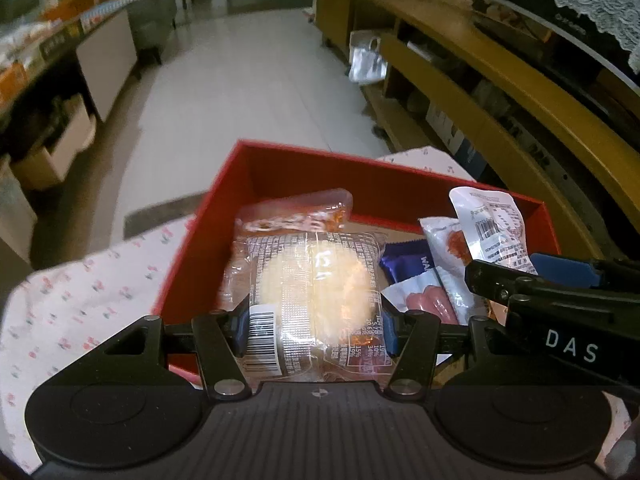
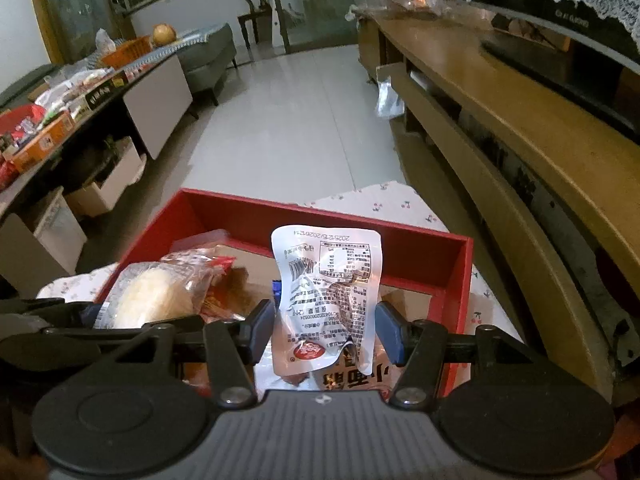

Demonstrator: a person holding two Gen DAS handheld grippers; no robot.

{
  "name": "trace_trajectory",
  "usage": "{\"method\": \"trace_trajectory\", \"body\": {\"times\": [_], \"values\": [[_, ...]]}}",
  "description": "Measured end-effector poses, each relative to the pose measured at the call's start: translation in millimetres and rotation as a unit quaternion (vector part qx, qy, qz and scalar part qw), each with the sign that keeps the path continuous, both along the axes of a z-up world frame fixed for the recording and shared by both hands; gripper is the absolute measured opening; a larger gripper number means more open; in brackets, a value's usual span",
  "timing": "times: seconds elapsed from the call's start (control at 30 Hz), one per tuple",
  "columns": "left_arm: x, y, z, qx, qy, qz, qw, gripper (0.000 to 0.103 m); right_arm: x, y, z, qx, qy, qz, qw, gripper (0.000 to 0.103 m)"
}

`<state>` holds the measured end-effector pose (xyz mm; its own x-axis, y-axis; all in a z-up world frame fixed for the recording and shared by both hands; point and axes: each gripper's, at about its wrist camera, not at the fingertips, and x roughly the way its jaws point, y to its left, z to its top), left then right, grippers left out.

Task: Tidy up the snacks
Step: 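Lower both snacks into the red box and open both tools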

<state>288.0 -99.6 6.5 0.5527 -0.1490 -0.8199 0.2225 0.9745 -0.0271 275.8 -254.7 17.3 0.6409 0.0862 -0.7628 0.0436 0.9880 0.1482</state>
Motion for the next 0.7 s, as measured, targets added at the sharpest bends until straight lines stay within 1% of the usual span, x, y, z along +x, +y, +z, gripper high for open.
{"method": "trace_trajectory", "body": {"times": [0.07,0.2,0.27,0.33,0.6,0.7], "values": [[4,-2,-7,0.005,0.002,0.0,1.0,0.063,5,-1,-7,-0.002,0.008,0.001,1.0,0.078],[6,-6,-14,0.026,-0.006,-0.003,0.9996,0.063,12,-3,-16,0.004,0.02,0.002,1.0,0.079],[7,-6,-17,0.031,-0.004,-0.004,0.9995,0.064,15,-2,-20,0.0,0.025,0.005,1.0,0.079],[6,-8,-19,0.043,-0.012,-0.007,0.999,0.064,16,0,-23,-0.005,0.028,0.005,1.0,0.079],[2,-12,-18,0.063,-0.017,-0.014,0.9978,0.065,15,1,-24,-0.021,0.036,0.006,0.999,0.08],[-1,-11,-16,0.067,-0.015,-0.013,0.9976,0.067,13,3,-22,-0.026,0.041,0.008,0.999,0.083]]}}
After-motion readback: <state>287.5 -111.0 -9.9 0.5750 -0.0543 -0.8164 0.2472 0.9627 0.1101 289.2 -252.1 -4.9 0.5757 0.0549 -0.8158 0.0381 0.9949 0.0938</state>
